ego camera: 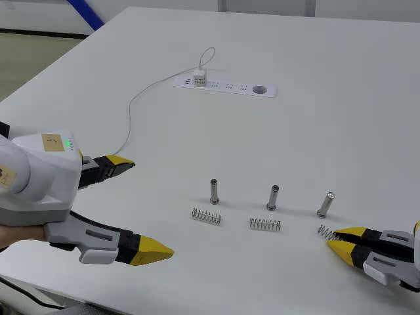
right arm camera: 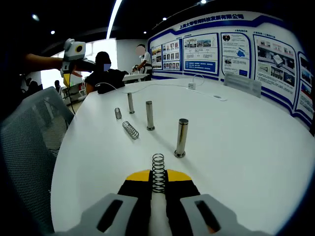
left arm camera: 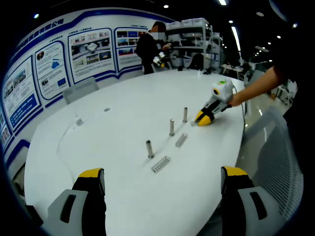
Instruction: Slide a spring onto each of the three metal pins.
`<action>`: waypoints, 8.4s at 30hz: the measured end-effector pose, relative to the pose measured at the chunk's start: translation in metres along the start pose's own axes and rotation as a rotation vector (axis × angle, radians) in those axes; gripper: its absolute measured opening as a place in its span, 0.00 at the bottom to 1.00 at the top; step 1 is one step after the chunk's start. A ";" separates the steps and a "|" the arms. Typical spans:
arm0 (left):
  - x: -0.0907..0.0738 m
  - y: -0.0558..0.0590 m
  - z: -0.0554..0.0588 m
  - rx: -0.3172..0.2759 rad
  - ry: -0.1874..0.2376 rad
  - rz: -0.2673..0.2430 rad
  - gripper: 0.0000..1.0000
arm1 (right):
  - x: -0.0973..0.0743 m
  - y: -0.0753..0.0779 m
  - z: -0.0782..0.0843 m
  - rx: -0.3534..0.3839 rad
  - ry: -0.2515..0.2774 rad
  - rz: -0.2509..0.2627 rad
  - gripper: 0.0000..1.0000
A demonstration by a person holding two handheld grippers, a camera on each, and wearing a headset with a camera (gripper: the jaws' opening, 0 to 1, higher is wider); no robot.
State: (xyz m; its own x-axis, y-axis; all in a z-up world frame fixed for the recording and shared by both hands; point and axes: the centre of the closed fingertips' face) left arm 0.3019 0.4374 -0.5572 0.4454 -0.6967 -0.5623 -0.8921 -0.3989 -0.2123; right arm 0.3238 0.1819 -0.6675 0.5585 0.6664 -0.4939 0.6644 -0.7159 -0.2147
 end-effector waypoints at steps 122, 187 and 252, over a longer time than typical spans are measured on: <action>0.040 0.099 -0.101 0.285 0.314 0.390 0.09 | -0.033 -0.179 -0.110 -0.276 -0.032 -0.489 0.14; 0.049 0.094 -0.116 0.263 0.333 0.310 0.10 | -0.041 -0.201 -0.159 -0.188 0.063 -0.547 0.10; 0.032 0.010 -0.050 0.012 0.166 0.114 0.88 | -0.025 -0.001 -0.126 0.069 -0.056 0.044 0.10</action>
State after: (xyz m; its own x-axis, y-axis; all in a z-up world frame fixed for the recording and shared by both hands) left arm 0.3112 0.3814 -0.5372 0.3467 -0.8261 -0.4442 -0.9380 -0.3052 -0.1646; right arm 0.3715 0.1920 -0.5491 0.5566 0.6227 -0.5500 0.6026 -0.7583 -0.2487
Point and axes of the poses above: the centre of the closed fingertips' face, and the gripper's own axes: x roughly forward along the fingers, y roughly to its right, z roughly out of its underside, and after that the axes turned 13 degrees about x, right-handed
